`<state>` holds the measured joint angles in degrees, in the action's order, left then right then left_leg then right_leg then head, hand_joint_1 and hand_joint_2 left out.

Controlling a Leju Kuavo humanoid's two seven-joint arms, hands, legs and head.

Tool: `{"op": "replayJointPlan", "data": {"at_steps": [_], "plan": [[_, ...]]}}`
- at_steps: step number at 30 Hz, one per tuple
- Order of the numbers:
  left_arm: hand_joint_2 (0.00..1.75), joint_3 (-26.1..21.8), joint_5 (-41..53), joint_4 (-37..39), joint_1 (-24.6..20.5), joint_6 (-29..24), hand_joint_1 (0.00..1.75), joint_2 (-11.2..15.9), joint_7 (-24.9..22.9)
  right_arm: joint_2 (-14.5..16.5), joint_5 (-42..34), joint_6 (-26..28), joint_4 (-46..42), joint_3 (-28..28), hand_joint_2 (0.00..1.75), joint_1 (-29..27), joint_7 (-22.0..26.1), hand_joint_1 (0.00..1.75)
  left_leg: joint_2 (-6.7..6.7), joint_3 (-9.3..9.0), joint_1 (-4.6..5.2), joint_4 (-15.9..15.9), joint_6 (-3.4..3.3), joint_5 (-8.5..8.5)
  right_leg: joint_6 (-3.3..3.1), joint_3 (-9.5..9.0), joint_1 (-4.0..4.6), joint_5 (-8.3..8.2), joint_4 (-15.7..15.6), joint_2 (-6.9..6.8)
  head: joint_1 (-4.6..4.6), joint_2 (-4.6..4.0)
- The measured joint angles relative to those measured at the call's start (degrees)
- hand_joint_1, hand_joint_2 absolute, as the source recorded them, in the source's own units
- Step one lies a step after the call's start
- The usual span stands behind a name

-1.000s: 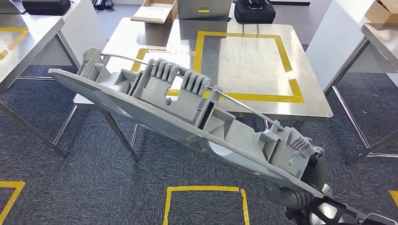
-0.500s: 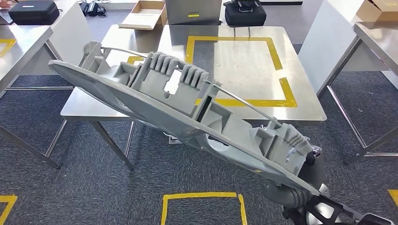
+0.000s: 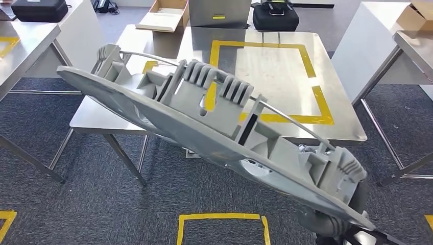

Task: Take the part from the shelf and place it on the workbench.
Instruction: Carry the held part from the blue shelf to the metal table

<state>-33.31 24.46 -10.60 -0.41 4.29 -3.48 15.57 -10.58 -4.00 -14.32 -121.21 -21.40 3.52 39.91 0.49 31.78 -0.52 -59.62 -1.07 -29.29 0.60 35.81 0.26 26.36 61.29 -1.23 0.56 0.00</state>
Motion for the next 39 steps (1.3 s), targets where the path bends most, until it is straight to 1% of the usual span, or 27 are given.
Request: {"op": "replayJointPlan", "data": {"at_steps": [1, 3, 5, 6, 7, 9, 10, 11, 12, 14, 15, 16, 19, 21, 22, 24, 25, 26, 27, 29, 30, 31, 33, 35, 36, 37, 39], "plan": [[0.0, 0.0, 0.1, 0.0, 0.0, 0.0, 0.0, 0.0, 0.0, 0.1, 0.1, -0.1, -0.3, 0.1, 1.75, -0.1, 0.0, 1.75, 0.14, -0.13, 0.07, 0.0, 0.28, -0.22, -0.3, -0.68, 0.26, -0.36, -1.8, -0.38, 0.02, 0.0], [0.0, 0.0, 0.4, 0.0, -0.1, 0.1, 0.0, 0.0, 0.0, 0.2, 0.4, -0.2, -0.7, 0.3, 1.75, -0.3, 0.0, 1.75, 0.58, -0.42, 0.14, 0.3, 0.93, -0.51, -0.66, -0.83, 0.45, -0.03, -2.4, -0.11, 0.05, 0.0], [0.0, 0.0, 0.7, -0.1, -0.1, 0.2, 0.0, 0.1, 0.1, 0.2, 0.5, -0.2, -0.9, 0.6, 1.75, -0.6, 0.0, 1.75, 0.76, -0.59, 0.12, -0.2, 1.5, -1.12, -1.19, -1.42, 0.06, -0.06, -3.0, 0.43, -0.04, 0.0], [0.0, 0.0, 0.7, -0.1, -0.1, 0.4, 0.0, 0.1, 0.1, 0.3, 0.5, -0.1, -1.1, 0.7, 1.75, -0.6, 0.0, 1.75, 0.63, -0.05, 0.1, -1.6, 1.75, -1.94, -1.48, -1.83, -0.2, -0.05, -3.3, 0.61, -0.19, 0.0], [0.0, 0.0, 0.8, -0.2, -0.1, 0.5, 0.0, 0.1, 0.1, 0.3, 0.5, -0.1, -1.2, 0.8, 1.75, -0.6, 0.0, 1.75, 0.38, 1.28, 0.0, -4.4, 1.96, -3.27, -1.73, -2.22, -0.37, 0.04, -3.5, 0.75, -0.41, 0.0], [0.0, 0.0, 0.8, -0.2, -0.1, 0.6, 0.0, 0.2, 0.2, 0.5, 0.4, 0.0, -1.3, 0.8, 1.75, -0.8, 0.0, 1.75, 0.07, 5.34, -0.12, -11.8, 2.35, -6.28, -2.01, -2.68, -0.42, 0.43, -3.5, 1.15, -0.8, 0.0], [0.0, 0.0, 0.8, -0.2, 0.0, 0.6, 0.0, 0.2, 0.1, 0.5, 0.4, 0.0, -1.3, 0.9, 1.75, -1.0, 0.0, 1.75, 0.01, 7.13, -0.17, -14.6, 2.51, -6.9, -2.03, -2.93, -0.42, 0.66, -3.5, 1.38, -0.91, 0.0], [0.0, 0.0, 0.8, -0.2, 0.0, 0.6, 0.0, 0.2, 0.1, 0.5, 0.4, -0.1, -1.3, 0.9, 1.75, -1.3, 0.0, 1.75, -0.03, 7.94, -0.2, -15.3, 2.62, -6.23, -1.95, -3.23, -0.45, 0.9, -3.5, 1.62, -0.98, 0.0], [0.0, 0.0, 0.8, -0.2, 0.1, 0.6, 0.0, 0.3, 0.1, 0.5, 0.4, -0.3, -1.3, 1.0, 1.75, -1.5, 0.0, 1.75, -0.05, 7.62, -0.24, -13.7, 2.68, -4.35, -1.81, -3.62, -0.5, 1.2, -3.5, 1.84, -1.05, 0.0], [0.0, 0.0, 0.8, -0.1, 0.1, 0.6, 0.0, 0.3, 0.1, 0.6, 0.4, -0.6, -1.5, 1.0, 1.75, -1.8, 0.0, 1.75, -0.13, 4.59, -0.31, -6.0, 2.68, 0.43, -1.32, -4.41, -0.54, 1.96, -3.3, 2.13, -1.2, 0.0], [0.0, 0.0, 0.8, -0.1, 0.1, 0.6, 0.0, 0.3, 0.1, 0.7, 0.3, -0.7, -1.6, 1.1, 1.75, -1.7, 0.0, 1.75, -0.23, 3.17, -0.34, -2.7, 2.5, 1.82, -1.0, -4.63, -0.47, 2.34, -3.1, 2.24, -1.3, 0.0], [0.0, 0.0, 0.8, -0.1, 0.0, 0.5, 0.0, 0.3, 0.2, 0.7, 0.2, -0.7, -1.7, 1.1, 1.75, -1.7, 0.0, 1.75, -0.32, 2.31, -0.31, -0.7, 2.25, 2.32, -0.69, -4.73, -0.37, 2.6, -3.0, 2.3, -1.31, 0.0], [0.0, -0.1, 0.8, -0.1, 0.0, 0.4, 0.0, 0.2, 0.2, 0.8, -0.4, -1.3, -1.7, 1.3, 1.75, -1.6, 0.0, 1.75, -0.42, 1.92, -0.14, 0.2, 1.08, 1.92, 0.28, -4.85, -0.38, 3.05, -3.0, 2.34, -1.19, 0.0], [0.0, -0.2, 0.8, -0.1, 0.1, 0.4, 0.0, 0.1, 0.2, 0.8, -0.7, -1.6, -1.7, 1.6, 1.75, -1.3, 0.0, 1.75, -0.41, 1.58, -0.3, 0.4, 0.36, 1.76, 0.95, -4.09, -0.52, 4.2, -1.0, 2.06, -0.97, 0.0], [0.0, -0.3, 0.8, -0.1, 0.0, 0.3, 0.0, 0.1, 0.3, 0.8, -0.8, -1.6, -1.7, 1.7, 1.75, -1.2, 0.0, 1.75, -0.38, 1.39, -0.4, 0.4, 0.07, 1.63, 1.23, -2.73, -0.59, 5.39, 1.6, 1.9, -0.77, 0.0], [0.0, -0.3, 0.8, -0.1, 0.0, 0.2, 0.0, 0.2, 0.3, 0.8, -1.1, -1.7, -1.7, 2.0, 1.75, -1.1, 0.0, 1.75, -0.32, 1.14, -0.37, 0.4, -0.29, 1.24, 1.61, 1.92, -0.71, 8.22, 9.4, 1.71, -0.41, 0.0], [0.0, -0.3, 0.7, -0.1, 0.1, 0.2, 0.0, 0.2, 0.3, 0.8, -1.4, -2.0, -1.7, 2.2, 1.75, -1.2, 0.0, 1.75, -0.31, 0.97, -0.35, 0.4, -0.34, 1.03, 1.68, 4.06, -0.73, 8.87, 12.5, 1.69, -0.33, 0.0], [0.0, -0.3, 0.7, -0.1, 0.1, 0.1, 0.0, 0.2, 0.3, 0.8, -1.7, -2.3, -1.7, 2.4, 1.75, -1.4, 0.0, 1.75, -0.31, 0.7, -0.33, 0.4, -0.33, 0.79, 1.64, 5.32, -0.73, 8.43, 13.8, 1.68, -0.28, 0.0], [0.0, -0.3, 0.7, -0.1, 0.2, 0.1, 0.0, 0.1, 0.3, 0.8, -2.0, -2.8, -1.7, 2.7, 1.75, -1.5, 0.0, 1.75, -0.33, 0.34, -0.33, 0.4, -0.28, 0.54, 1.52, 5.37, -0.72, 6.85, 12.8, 1.66, -0.22, 0.0], [0.0, -0.4, 0.7, -0.1, 0.3, 0.1, 0.0, 0.1, 0.4, 0.8, -2.3, -3.6, -1.7, 3.2, 1.75, -1.5, 0.0, 1.75, -0.36, -0.58, -0.33, 0.4, -0.06, -0.07, 0.94, 2.45, -0.6, 1.93, 5.3, 1.51, -0.12, 0.0], [0.0, -0.4, 0.7, -0.1, 0.2, 0.1, 0.0, 0.1, 0.5, 0.8, -2.3, -3.9, -1.7, 3.4, 1.75, -1.5, 0.0, 1.75, -0.36, -0.92, -0.23, 0.4, 0.16, -0.42, 0.58, 0.76, -0.4, 0.36, 1.5, 1.38, -0.09, 0.0], [0.0, -0.5, 0.7, -0.1, 0.2, 0.1, 0.0, 0.0, 0.6, 0.8, -2.3, -4.1, -1.7, 3.7, 1.75, -1.5, 0.0, 1.75, -0.36, -1.15, -0.17, 0.4, 0.44, -0.73, 0.26, -0.47, -0.21, -0.47, -1.2, 1.27, -0.04, 0.0], [0.0, -0.7, 0.7, -0.1, 0.1, 0.1, 0.0, 0.0, 0.7, 0.8, -2.2, -4.5, -1.7, 4.1, 1.75, -1.5, 0.0, 1.75, -0.28, -1.42, -0.11, 0.7, 1.14, -1.16, -0.26, -1.15, 0.15, -0.05, -2.5, 1.29, -0.02, 0.0], [0.0, -0.8, 0.8, -0.1, 0.1, 0.1, 0.0, 0.0, 0.8, 0.9, -2.1, -4.7, -1.7, 4.5, 1.75, -1.6, 0.0, 1.75, -0.15, -1.84, -0.13, 0.9, 1.81, -1.49, -0.82, -1.56, -0.11, 0.03, -3.0, 1.53, -0.07, 0.0], [0.0, -0.8, 0.8, -0.1, 0.1, 0.1, 0.0, 0.0, 0.9, 1.0, -2.1, -4.8, -1.7, 4.7, 1.75, -1.6, 0.0, 1.75, -0.14, -1.6, -0.1, -0.1, 2.06, -2.05, -1.13, -1.92, -0.29, 0.06, -3.3, 1.56, -0.19, 0.0], [0.0, -0.8, 0.8, -0.1, 0.1, 0.1, 0.0, 0.0, 0.9, 1.1, -2.0, -4.8, -1.7, 4.9, 1.75, -1.6, 0.0, 1.75, -0.17, -0.62, -0.09, -2.3, 2.29, -3.21, -1.44, -2.34, -0.48, 0.13, -3.6, 1.54, -0.37, 0.0], [0.0, -0.8, 0.9, -0.1, 0.1, 0.1, 0.0, 0.0, 1.0, 1.3, -1.9, -4.9, -1.7, 5.0, 1.75, -1.6, 0.0, 1.75, -0.24, 3.46, -0.16, -9.8, 2.59, -6.35, -1.86, -3.01, -0.5, 0.61, -3.7, 1.45, -0.7, 0.0]]}}
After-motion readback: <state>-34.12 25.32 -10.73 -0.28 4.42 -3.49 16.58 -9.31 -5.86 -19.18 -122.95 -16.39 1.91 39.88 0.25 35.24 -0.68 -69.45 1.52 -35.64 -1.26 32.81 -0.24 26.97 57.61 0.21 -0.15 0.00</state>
